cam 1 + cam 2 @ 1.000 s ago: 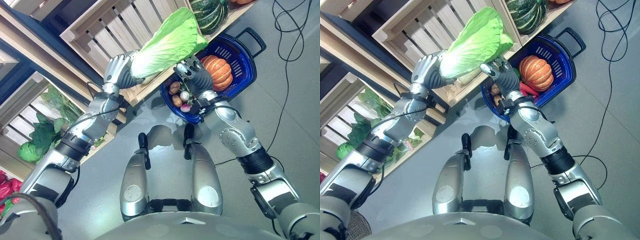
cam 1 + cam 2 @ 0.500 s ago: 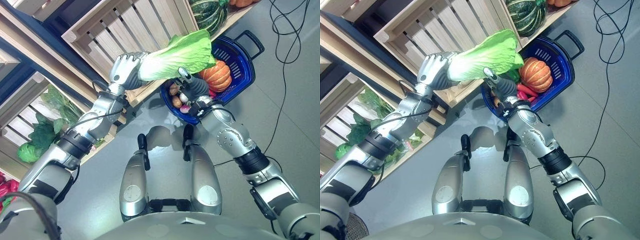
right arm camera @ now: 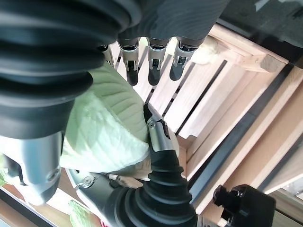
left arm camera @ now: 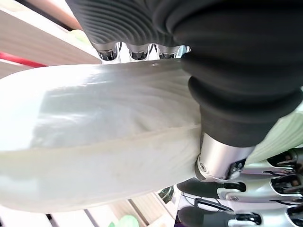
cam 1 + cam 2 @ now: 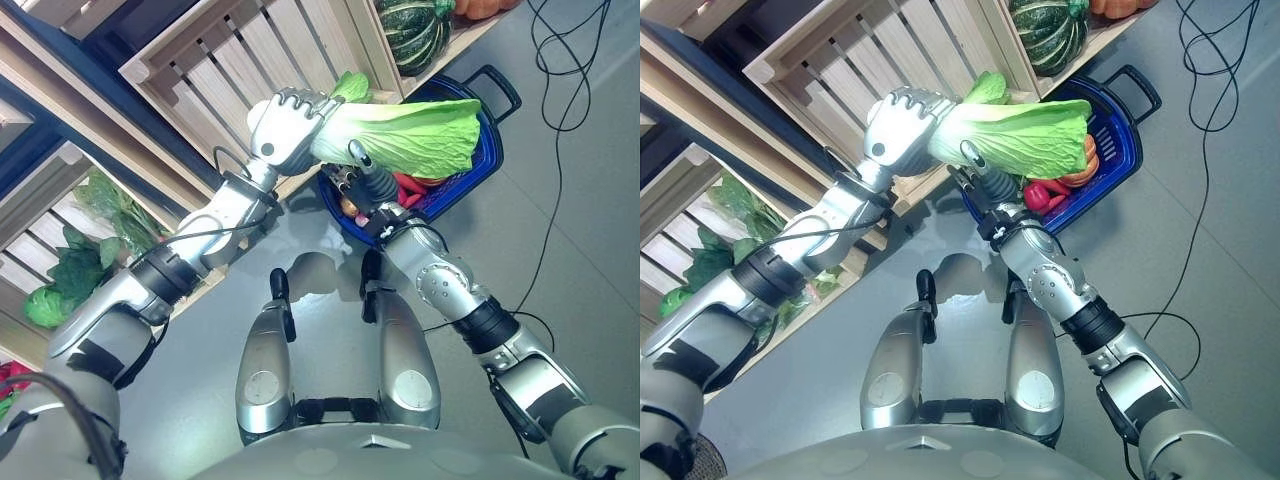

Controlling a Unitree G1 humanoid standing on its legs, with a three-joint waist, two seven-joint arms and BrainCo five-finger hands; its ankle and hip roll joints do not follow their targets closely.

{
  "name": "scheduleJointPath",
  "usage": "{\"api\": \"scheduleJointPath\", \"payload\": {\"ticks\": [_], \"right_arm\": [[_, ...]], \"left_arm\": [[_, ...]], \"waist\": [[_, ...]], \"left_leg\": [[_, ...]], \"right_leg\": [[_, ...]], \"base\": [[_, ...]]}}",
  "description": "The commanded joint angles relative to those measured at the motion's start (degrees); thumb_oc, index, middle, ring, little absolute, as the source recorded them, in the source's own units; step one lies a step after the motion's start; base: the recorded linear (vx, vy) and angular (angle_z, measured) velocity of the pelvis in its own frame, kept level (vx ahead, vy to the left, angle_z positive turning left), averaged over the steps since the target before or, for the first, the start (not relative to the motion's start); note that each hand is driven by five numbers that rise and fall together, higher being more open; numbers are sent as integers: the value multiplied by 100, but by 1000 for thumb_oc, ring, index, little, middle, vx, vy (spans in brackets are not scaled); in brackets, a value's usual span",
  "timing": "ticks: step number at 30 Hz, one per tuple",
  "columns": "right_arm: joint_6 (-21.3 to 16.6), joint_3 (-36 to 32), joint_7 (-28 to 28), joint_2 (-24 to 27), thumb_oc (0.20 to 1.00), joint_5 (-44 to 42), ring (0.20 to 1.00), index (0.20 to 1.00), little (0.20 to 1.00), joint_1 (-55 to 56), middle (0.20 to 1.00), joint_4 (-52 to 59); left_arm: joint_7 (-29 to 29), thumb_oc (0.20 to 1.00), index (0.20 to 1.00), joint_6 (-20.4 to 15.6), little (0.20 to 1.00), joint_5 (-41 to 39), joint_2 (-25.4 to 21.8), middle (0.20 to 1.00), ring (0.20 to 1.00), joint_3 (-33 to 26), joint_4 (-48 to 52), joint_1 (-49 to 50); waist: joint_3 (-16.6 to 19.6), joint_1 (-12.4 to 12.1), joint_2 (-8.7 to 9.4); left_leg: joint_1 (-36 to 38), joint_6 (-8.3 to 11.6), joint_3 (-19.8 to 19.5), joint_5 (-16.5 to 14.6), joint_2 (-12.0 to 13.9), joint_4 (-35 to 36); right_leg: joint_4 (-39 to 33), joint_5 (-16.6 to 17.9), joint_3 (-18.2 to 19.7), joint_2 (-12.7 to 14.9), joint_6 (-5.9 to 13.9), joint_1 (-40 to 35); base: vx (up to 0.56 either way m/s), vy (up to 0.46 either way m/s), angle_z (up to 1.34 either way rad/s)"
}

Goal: Pick up fruits and vegetables into the basket

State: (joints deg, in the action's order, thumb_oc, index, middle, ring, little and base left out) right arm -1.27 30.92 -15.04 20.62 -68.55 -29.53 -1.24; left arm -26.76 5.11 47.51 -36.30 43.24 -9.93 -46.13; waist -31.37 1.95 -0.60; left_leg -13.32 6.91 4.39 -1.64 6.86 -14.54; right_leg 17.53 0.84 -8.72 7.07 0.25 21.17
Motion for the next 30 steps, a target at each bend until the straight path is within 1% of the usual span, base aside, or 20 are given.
{"api": "scheduleJointPath", "payload": {"ticks": [1,2,7,8,9,10,11,12,16,19,22,26,27,28,29,30], "right_arm": [[-358,-47,-21,-443,1000,43,1000,1000,1000,-404,1000,404],[-431,-103,-136,-419,1000,101,1000,1000,1000,-397,1000,415],[-899,-291,-600,-355,1000,442,1000,1000,1000,-378,1000,473],[-946,-311,-649,-352,1000,474,1000,1000,1000,-371,1000,477],[-1144,-410,-853,-326,887,663,887,887,887,-342,887,498],[-1233,-489,-977,-320,862,766,862,862,862,-332,862,507],[-1292,-562,-1042,-320,624,847,624,624,624,-313,624,523],[-1365,-627,-1115,-320,200,988,200,200,200,-301,200,528],[-1481,-877,-1328,-343,200,1430,200,200,200,-280,200,573],[-1487,-991,-1428,-357,200,1697,200,200,200,-307,200,604],[-1368,-1077,-1594,-351,200,2044,200,200,200,-363,200,677],[-1165,-1183,-1678,-301,200,2513,200,200,200,-432,200,772],[-1136,-1209,-1672,-278,200,2617,200,200,200,-430,200,799],[-1104,-1231,-1668,-253,200,2653,200,200,200,-421,200,839],[-1057,-1258,-1648,-212,200,2715,200,200,200,-412,200,891],[-1021,-1282,-1627,-171,200,2764,200,200,200,-397,200,947]], "left_arm": [[30,200,200,81,200,434,135,200,200,253,714,-230],[246,200,200,136,200,515,162,200,200,270,806,-184],[681,200,200,216,200,616,205,200,200,266,976,-14],[711,200,200,220,200,636,213,200,200,259,989,14],[833,200,200,266,200,690,231,200,200,215,1047,125],[898,200,200,301,200,721,252,200,200,188,1067,205],[938,200,200,343,200,756,271,200,200,163,1081,276],[981,200,200,375,200,773,281,200,200,138,1100,334],[1184,200,200,591,200,812,310,200,200,29,1169,574],[1243,200,200,769,200,824,310,200,200,-28,1174,695],[1218,200,200,1004,200,866,344,200,200,-33,1144,831],[1089,200,200,1359,200,932,377,200,200,-54,995,1054],[1044,373,373,1459,373,976,388,373,373,-65,920,1129],[1015,501,501,1513,501,1005,382,501,501,-77,877,1190],[998,887,887,1637,887,1012,364,887,887,-100,813,1277],[904,1000,1000,1704,1000,961,329,1000,1000,-127,696,1402]], "waist": [[334,90,126],[333,105,117],[305,126,91],[303,128,88],[296,140,71],[289,148,61],[285,155,50],[282,161,39],[274,168,-11],[265,160,-33],[260,151,-49],[242,128,-62],[234,122,-62],[236,118,-64],[234,113,-66],[233,106,-78]], "left_leg": [[-192,-393,283,-157,-124,147],[-181,-393,288,-161,-119,163],[-150,-388,311,-165,-106,206],[-149,-388,315,-164,-105,208],[-140,-390,321,-166,-103,221],[-144,-390,321,-170,-101,219],[-153,-391,324,-177,-99,209],[-157,-393,327,-183,-101,205],[-148,-405,335,-205,-114,200],[-151,-412,340,-221,-123,182],[-145,-421,349,-239,-121,153],[-129,-425,354,-247,-134,168],[-133,-423,359,-246,-135,166],[-134,-419,360,-245,-136,170],[-137,-414,362,-242,-137,171],[-133,-410,363,-239,-137,174]], "right_leg": [[-278,-437,93,199,497,-417],[-282,-441,87,199,498,-419],[-335,-437,72,204,495,-458],[-339,-435,71,204,494,-461],[-340,-437,73,198,492,-456],[-330,-441,75,197,492,-445],[-320,-446,77,197,490,-432],[-318,-449,78,195,487,-428],[-316,-463,70,195,472,-435],[-300,-477,60,194,458,-431],[-272,-495,52,196,436,-433],[-268,-502,45,186,423,-438],[-262,-502,36,188,420,-429],[-263,-505,32,187,419,-427],[-262,-508,27,186,418,-425],[-257,-510,25,186,414,-422]], "base": [[0,0,0],[0,0,0],[0,0,0],[-21,29,-4],[-24,33,-5],[-29,40,-4],[-25,33,-2],[-23,34,-1],[-5,8,0],[0,0,0],[0,0,0],[0,0,0],[0,0,0],[0,0,0],[0,0,0],[1,17,-3]]}}
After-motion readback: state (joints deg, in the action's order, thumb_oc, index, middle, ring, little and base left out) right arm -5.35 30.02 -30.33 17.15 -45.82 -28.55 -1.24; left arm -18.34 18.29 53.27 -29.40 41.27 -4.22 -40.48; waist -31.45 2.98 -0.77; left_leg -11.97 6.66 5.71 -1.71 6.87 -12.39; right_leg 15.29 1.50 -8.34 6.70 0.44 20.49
